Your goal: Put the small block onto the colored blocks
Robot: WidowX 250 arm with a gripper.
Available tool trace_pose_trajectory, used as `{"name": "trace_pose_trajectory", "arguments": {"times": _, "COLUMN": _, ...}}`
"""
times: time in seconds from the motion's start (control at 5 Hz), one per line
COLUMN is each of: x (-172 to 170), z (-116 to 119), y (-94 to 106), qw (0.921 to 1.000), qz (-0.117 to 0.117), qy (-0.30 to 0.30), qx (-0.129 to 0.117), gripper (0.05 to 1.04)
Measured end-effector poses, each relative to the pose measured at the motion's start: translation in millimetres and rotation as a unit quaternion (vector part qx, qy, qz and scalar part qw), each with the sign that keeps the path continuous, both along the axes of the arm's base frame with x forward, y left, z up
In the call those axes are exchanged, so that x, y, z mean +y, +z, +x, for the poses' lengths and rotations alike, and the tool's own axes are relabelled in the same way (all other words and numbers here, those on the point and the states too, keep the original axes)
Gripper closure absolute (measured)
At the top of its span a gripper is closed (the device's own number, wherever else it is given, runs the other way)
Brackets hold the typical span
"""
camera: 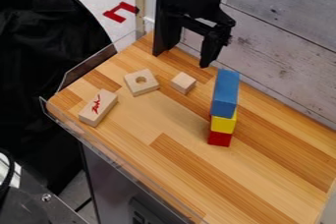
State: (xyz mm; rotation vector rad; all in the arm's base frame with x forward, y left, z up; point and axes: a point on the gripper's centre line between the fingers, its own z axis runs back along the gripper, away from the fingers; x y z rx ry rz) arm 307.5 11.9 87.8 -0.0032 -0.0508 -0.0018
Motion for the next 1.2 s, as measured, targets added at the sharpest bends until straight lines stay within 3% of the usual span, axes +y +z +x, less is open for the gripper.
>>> {"name": "trace_pose_trajectory", "arguments": {"times": 0.4, "x": 6, "z": 1, "y": -11.8, "qw": 0.9996, "qz": -0.004, "qy": 0.006, "qx": 0.029, "gripper": 0.085}}
{"name": "trace_pose_trajectory", "arguments": {"times": 0.8, "x": 20, "z": 6, "y": -13.4, "qw": 0.9985, "qz": 0.006, "qy": 0.021, "qx": 0.05, "gripper": 0.085}}
{"name": "trace_pose_trajectory", "arguments": {"times": 1.2, "x": 25, "z": 14, "y": -42.2, "qw": 0.9962, "qz": 0.004, "qy": 0.004, "qx": 0.086, "gripper": 0.085}}
